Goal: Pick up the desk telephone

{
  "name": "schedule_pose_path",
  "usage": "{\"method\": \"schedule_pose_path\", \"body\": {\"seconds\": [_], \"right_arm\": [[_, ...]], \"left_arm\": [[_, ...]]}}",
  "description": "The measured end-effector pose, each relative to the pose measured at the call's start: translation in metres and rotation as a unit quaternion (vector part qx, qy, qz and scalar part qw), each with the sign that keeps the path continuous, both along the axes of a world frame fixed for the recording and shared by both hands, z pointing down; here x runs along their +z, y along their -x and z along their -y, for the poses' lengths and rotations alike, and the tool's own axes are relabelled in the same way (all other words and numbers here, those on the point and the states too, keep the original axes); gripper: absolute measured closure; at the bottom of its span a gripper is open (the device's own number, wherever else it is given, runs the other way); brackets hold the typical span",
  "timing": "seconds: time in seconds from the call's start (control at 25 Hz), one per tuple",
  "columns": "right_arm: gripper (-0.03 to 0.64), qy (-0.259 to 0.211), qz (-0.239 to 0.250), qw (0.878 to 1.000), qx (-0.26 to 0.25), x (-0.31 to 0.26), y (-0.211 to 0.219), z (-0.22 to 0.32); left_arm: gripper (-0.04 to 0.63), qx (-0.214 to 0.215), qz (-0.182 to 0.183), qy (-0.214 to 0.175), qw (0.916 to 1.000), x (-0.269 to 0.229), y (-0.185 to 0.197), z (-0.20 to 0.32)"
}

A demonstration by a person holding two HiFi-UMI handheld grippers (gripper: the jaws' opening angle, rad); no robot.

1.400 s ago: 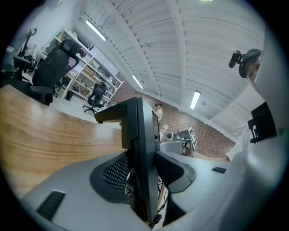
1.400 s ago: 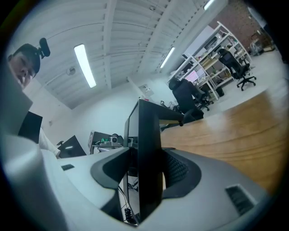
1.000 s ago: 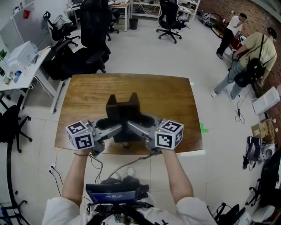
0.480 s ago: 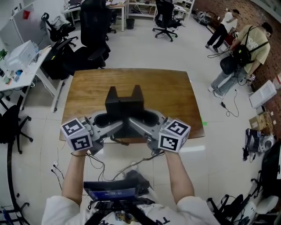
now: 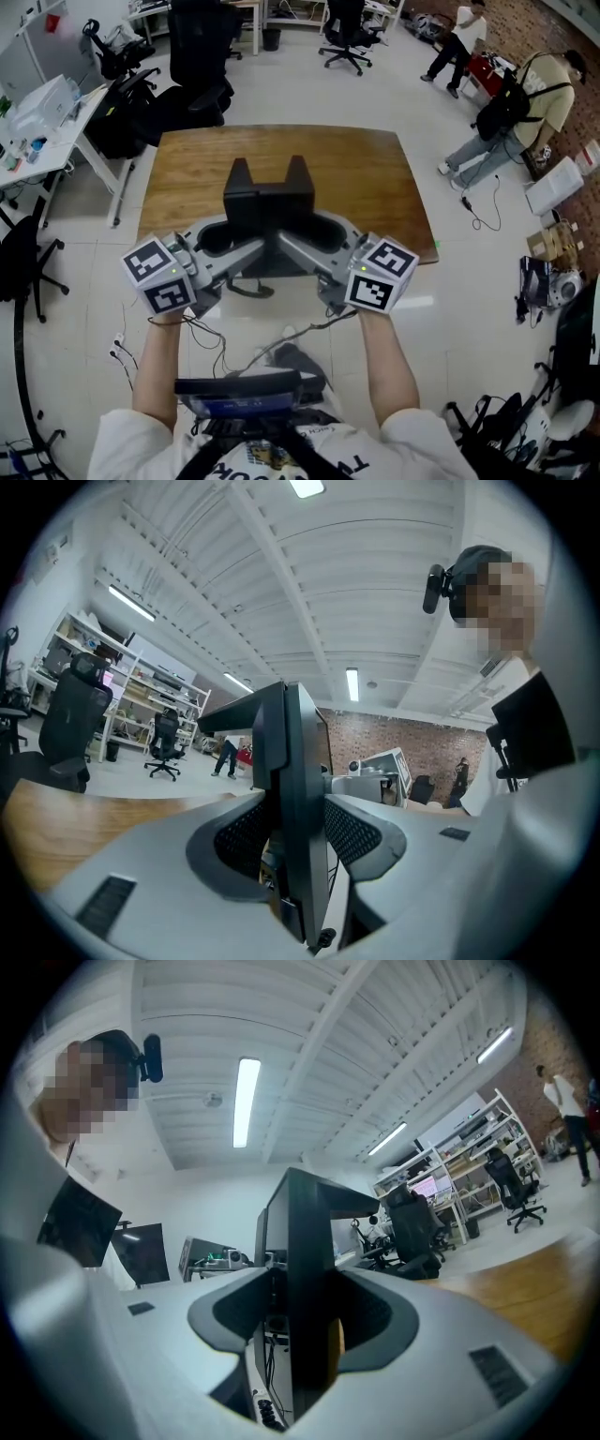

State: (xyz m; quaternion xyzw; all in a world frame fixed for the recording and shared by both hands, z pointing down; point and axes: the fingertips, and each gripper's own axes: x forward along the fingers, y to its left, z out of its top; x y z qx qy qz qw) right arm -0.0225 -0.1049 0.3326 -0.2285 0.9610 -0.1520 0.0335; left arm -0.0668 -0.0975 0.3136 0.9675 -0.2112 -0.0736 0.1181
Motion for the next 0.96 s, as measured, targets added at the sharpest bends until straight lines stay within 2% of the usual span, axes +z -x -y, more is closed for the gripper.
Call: {"method": "schedule_pose_path", "body": {"seconds": [0.52,0.96], "right_arm": [[0.394,-0.017,-0.009,1.0,0.015,-0.003,0.025,-0.013],[0.394,-0.012,-0.01,1.0,0.02,0.0,0.028,-0.012]], "left_arm": [[0.419,0.011,-0.002,-0.013,0.9998,-0.001,0.025,-0.012],[0.419,0.014,0.001,-0.007,0.9999,0.002,0.027,-0.011]]}}
